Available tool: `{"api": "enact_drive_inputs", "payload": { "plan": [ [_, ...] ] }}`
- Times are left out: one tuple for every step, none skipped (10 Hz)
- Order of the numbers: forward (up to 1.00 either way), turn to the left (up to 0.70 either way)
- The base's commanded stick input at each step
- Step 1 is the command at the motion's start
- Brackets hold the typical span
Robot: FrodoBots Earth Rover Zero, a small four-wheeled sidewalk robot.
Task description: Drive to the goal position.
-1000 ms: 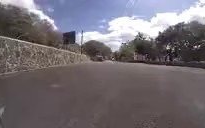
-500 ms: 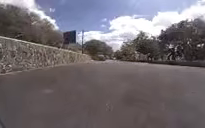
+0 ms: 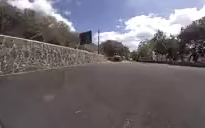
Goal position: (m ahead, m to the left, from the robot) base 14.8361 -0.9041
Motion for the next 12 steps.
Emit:
{"api": "enact_drive_inputs", "payload": {
  "plan": [
    [0.85,0.01],
    [0.85,0.01],
    [0.85,0.01],
    [0.85,0.01],
    [0.85,0.01],
    [0.85,0.01],
    [0.85,0.01],
    [0.85,0.01],
    [0.85,0.01],
    [0.85,0.01],
    [0.85,0.01],
    [0.85,0.01]
  ]
}}
